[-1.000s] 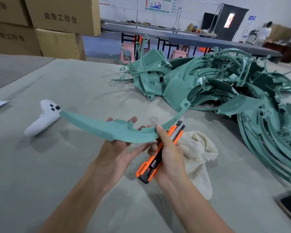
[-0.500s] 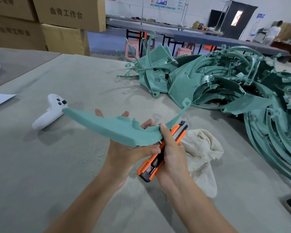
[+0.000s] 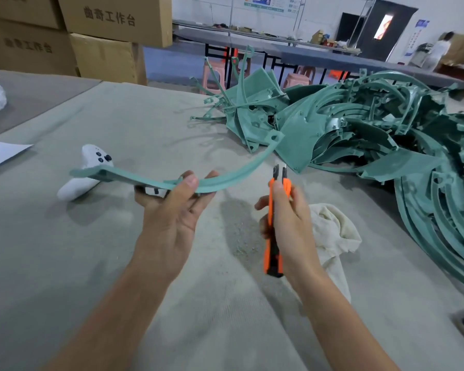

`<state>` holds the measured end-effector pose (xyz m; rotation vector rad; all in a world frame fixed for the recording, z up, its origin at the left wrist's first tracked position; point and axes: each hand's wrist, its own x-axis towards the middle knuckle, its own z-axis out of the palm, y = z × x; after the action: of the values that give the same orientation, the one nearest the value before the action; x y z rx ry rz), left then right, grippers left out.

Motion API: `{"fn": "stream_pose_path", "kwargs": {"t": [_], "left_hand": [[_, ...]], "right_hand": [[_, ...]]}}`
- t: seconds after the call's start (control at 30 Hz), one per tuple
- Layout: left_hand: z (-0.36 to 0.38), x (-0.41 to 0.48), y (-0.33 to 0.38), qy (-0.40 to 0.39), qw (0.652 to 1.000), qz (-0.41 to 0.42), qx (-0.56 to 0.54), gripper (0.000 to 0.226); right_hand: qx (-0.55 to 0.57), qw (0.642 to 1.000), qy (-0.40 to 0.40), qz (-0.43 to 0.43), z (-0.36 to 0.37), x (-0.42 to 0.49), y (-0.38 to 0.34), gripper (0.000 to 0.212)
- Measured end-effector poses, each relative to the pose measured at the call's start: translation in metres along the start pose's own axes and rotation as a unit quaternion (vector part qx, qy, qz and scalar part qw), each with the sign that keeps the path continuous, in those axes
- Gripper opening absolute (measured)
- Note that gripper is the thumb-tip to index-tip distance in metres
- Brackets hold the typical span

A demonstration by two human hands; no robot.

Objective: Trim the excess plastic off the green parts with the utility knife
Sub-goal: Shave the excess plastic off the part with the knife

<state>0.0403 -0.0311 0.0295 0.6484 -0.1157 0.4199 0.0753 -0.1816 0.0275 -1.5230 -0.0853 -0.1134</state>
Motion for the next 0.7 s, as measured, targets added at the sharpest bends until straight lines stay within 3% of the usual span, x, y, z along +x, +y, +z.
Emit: {"fn": "stream_pose_path", "kwargs": {"t": [0.1,0.2,0.43,0.57,0.7], "left_hand": [[-0.003,0.005,0.009,0.046,0.999,0.000,-0.025,0.083],[0.000,0.004,0.010,0.043,0.998,-0.021,-0.047,0.100],[-0.004,0.000,0.011,-0.008,0.995,-0.056,-0.076,0.079],[-0.003,0.002,0.014,0.019,0.990,-0.069,-0.118,0.073],[0.000,0.001,0.013,0.033,0.993,-0.069,-0.093,0.036]], "right_hand": [[-0.220,0.958,0.021,-0.185,-0.014,0.009,0.002,0.006],[-0.289,0.921,0.026,-0.260,-0.019,0.015,0.002,0.002],[-0.299,0.910,0.006,-0.287,-0.017,0.012,0.003,0.008],[-0.297,0.907,0.029,-0.297,-0.020,0.014,0.002,0.009],[-0.304,0.906,0.035,-0.293,-0.021,0.014,0.000,0.017]]}}
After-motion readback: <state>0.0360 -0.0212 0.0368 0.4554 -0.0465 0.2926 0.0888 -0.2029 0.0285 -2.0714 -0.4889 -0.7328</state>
